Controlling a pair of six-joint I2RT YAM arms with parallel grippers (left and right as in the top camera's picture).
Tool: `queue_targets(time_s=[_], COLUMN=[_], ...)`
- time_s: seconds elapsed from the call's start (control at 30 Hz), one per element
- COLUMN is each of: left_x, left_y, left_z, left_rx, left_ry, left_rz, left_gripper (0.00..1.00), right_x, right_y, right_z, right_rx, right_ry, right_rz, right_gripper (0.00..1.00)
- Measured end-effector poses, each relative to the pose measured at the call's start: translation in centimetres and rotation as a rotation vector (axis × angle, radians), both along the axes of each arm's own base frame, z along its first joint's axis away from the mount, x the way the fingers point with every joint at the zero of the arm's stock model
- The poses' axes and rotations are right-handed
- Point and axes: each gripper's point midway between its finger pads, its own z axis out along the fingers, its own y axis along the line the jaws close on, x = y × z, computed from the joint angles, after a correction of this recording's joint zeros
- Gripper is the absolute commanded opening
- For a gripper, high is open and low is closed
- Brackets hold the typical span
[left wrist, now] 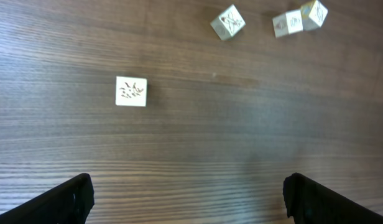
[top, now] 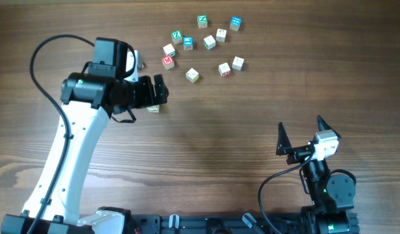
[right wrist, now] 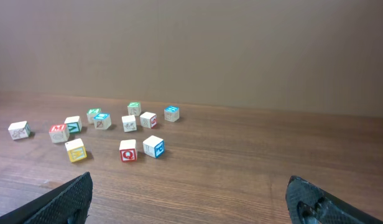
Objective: Form a tower
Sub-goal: 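Move the left gripper forward over the red M block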
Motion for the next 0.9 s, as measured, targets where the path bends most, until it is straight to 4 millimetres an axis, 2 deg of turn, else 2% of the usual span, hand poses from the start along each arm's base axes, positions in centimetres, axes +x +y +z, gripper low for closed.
queue_targets(time_s=[0.57,0.9], left_x=[-0.7,0.9], left_y=[-5.5,-7.1], left_z=[0.5,-1.6], left_rx=[-0.019,-0.041], left_ry=[-0.050,-0.015], left_rz=[-0.163,-0.140], left_gripper=[1.00,1.00], right_x=[0.0,0.0], right_y=[0.0,0.0], right_z=[0.0,0.0], right_rx=[0.000,0.000], right_ry=[0.000,0.000], right_rz=[0.000,0.000], right_gripper=[1.00,1.00])
